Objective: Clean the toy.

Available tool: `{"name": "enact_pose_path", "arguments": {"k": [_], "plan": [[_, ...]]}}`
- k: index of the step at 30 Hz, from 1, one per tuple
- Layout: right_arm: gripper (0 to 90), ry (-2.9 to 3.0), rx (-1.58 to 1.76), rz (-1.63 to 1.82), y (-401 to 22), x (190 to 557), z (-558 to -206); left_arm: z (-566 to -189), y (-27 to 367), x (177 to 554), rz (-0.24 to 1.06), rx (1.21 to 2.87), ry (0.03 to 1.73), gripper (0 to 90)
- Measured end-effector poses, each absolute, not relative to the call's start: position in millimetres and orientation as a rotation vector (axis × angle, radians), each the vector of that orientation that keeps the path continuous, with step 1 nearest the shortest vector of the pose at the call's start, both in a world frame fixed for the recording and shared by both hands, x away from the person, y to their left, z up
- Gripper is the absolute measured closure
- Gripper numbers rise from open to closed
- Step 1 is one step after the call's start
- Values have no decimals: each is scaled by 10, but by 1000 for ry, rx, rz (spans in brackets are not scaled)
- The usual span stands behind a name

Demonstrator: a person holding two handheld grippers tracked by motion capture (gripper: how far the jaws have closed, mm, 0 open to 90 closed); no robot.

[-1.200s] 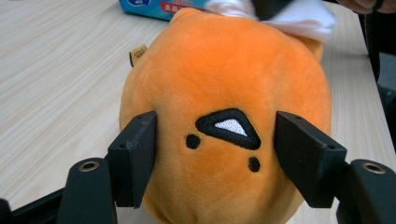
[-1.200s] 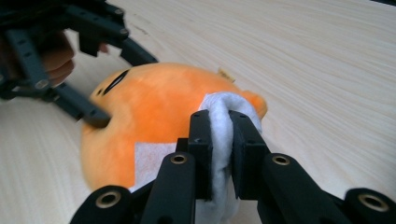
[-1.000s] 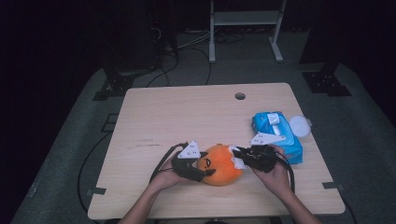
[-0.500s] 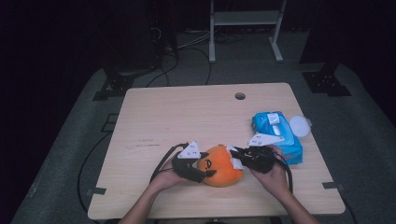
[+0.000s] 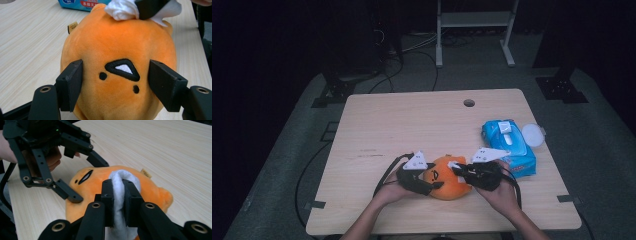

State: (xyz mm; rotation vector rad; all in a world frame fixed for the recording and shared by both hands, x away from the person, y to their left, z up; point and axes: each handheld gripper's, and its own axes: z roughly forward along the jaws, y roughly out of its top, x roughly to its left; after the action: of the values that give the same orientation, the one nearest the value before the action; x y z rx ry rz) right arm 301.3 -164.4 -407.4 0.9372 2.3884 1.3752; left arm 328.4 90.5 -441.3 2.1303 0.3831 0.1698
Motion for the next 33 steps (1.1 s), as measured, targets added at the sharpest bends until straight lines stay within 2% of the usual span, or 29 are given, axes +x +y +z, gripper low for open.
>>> {"name": "enact_pose_path", "arguments": {"k": [5,10,21,29,33], "plan": [[796,2363,1046,1315,-1900,3202,-4178,-4416,927,3303,157,2119,397,300],[797,2358,1065,1267,-1970,3211,-4202,-4424,958,3317,150,2113,406,295],[795,2412,928,1382,-1669,3027,-4065,-4412,893,3275,189,2126,407,275],[796,2374,1049,1365,-1869,3159,-4124,-4399,852,3253,199,2128,395,275],[796,2400,985,1399,-1755,3069,-4085,-4379,798,3235,214,2138,385,270]]}}
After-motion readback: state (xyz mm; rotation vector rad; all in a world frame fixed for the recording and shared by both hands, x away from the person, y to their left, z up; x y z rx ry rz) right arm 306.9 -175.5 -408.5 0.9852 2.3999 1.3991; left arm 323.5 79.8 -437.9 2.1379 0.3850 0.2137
